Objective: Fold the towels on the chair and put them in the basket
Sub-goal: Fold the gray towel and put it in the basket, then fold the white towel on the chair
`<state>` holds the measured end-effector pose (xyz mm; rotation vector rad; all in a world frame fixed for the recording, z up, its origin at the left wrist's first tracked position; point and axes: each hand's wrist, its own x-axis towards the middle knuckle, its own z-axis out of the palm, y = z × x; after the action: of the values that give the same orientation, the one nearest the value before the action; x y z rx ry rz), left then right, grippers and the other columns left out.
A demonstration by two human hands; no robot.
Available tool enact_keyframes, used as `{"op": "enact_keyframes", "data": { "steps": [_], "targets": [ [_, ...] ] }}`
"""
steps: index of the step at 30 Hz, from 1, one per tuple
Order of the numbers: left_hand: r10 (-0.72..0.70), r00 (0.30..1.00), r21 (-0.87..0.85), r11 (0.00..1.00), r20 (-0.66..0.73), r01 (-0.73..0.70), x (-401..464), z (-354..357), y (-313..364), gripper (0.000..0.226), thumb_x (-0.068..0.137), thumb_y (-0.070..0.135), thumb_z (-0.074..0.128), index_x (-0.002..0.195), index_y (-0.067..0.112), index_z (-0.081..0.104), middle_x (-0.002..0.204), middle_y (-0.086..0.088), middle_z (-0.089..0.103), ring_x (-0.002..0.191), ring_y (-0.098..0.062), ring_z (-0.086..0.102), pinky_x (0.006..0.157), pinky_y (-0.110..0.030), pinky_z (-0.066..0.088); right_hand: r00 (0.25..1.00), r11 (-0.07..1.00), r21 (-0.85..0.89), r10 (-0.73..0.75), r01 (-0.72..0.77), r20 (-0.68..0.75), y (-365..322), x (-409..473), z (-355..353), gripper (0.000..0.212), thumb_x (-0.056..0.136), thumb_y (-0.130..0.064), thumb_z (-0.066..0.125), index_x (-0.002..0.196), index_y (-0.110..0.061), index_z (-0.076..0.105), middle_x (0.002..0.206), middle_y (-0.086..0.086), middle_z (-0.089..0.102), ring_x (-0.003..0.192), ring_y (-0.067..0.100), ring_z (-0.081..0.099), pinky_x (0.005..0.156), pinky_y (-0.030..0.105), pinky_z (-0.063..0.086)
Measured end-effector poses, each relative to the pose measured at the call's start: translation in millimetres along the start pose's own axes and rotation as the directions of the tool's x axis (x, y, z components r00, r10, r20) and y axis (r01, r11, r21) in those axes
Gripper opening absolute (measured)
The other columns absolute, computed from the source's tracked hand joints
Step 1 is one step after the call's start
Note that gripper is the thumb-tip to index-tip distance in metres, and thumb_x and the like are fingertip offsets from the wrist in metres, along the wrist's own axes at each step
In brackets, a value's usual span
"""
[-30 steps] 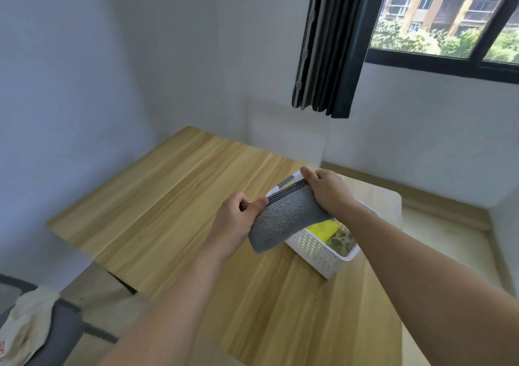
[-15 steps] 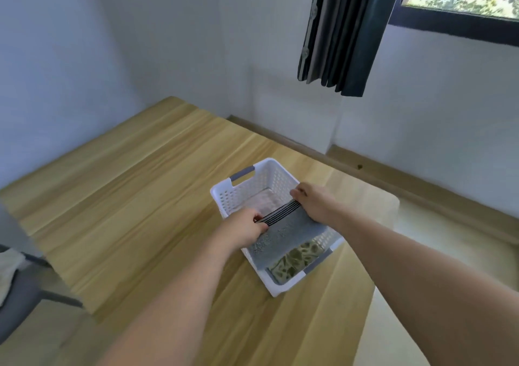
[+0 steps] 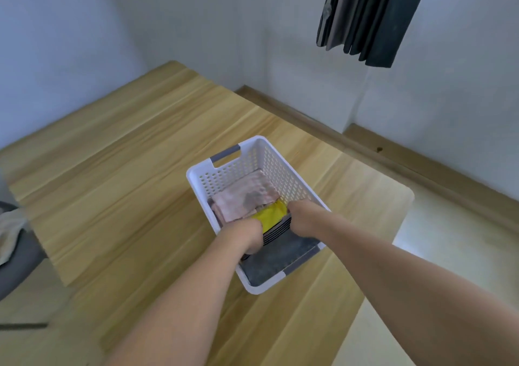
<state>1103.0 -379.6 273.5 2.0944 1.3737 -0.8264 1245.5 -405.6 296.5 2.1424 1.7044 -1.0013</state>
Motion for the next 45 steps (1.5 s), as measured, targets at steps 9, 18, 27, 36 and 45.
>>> {"op": "enact_keyframes", "data": {
  "steps": [9, 18, 27, 36, 45],
  "targets": [
    [-0.093, 0.993, 0.166, 0.983, 0.070, 0.081, 22, 20, 18, 0.026, 0.092, 0.013, 0.054, 0.116, 0.008, 0.061, 0.128, -0.011, 0.057, 0.118, -0.028, 0.056, 0.096, -0.036, 0.046, 1.000, 1.000, -0.023, -0.005, 0.005, 0.003, 4, 27, 35, 0.028, 0.095, -0.005, 0.044, 0.119, 0.001, 0.057, 0.111, 0.020, 0.059, 0.059, 0.022, 0.037, 0.055, 0.030, 0.035],
    [-0.004, 0.822, -0.051, 0.998, -0.569, -0.031, -87, -17, -17, 0.019, 0.096, 0.016, 0.041, 0.107, 0.011, 0.056, 0.115, -0.010, 0.062, 0.107, -0.031, 0.056, 0.075, -0.035, 0.038, 0.971, 0.988, 0.126, -0.059, 0.090, -0.233, -23, -88, -18, 0.026, 0.085, 0.001, 0.039, 0.109, -0.005, 0.048, 0.112, 0.009, 0.049, 0.096, 0.027, 0.052, 0.069, 0.033, 0.043],
    [0.102, 0.602, 0.041, 0.993, -0.792, -0.114, -175, -23, -116, 0.037, 0.101, 0.023, 0.038, 0.135, 0.011, 0.042, 0.140, -0.006, 0.047, 0.127, -0.025, 0.043, 0.104, -0.033, 0.031, 0.858, 0.951, 0.167, -0.148, 0.260, -0.492, -139, -162, -4, 0.053, 0.087, -0.004, 0.040, 0.140, -0.009, 0.035, 0.145, 0.006, 0.037, 0.125, 0.026, 0.042, 0.097, 0.035, 0.041],
    [0.109, 0.570, 0.027, 0.988, -0.814, -0.150, -258, -7, -247, 0.043, 0.100, 0.027, 0.041, 0.138, 0.008, 0.042, 0.141, -0.011, 0.047, 0.129, -0.027, 0.043, 0.106, -0.037, 0.034, 0.820, 0.958, 0.152, -0.120, 0.244, -0.560, -270, -214, 38, 0.046, 0.091, -0.011, 0.043, 0.137, -0.009, 0.038, 0.139, 0.007, 0.044, 0.123, 0.026, 0.042, 0.082, 0.029, 0.034],
    [-0.017, 0.501, -0.104, 0.984, -0.865, -0.145, -319, 15, -383, 0.044, 0.102, 0.028, 0.037, 0.141, 0.008, 0.039, 0.142, -0.009, 0.046, 0.132, -0.025, 0.039, 0.107, -0.037, 0.035, 0.768, 0.924, 0.121, -0.223, 0.363, -0.600, -400, -226, 69, 0.054, 0.096, -0.022, 0.044, 0.147, -0.012, 0.030, 0.153, 0.002, 0.029, 0.131, 0.023, 0.040, 0.100, 0.031, 0.036]
  ]
}}
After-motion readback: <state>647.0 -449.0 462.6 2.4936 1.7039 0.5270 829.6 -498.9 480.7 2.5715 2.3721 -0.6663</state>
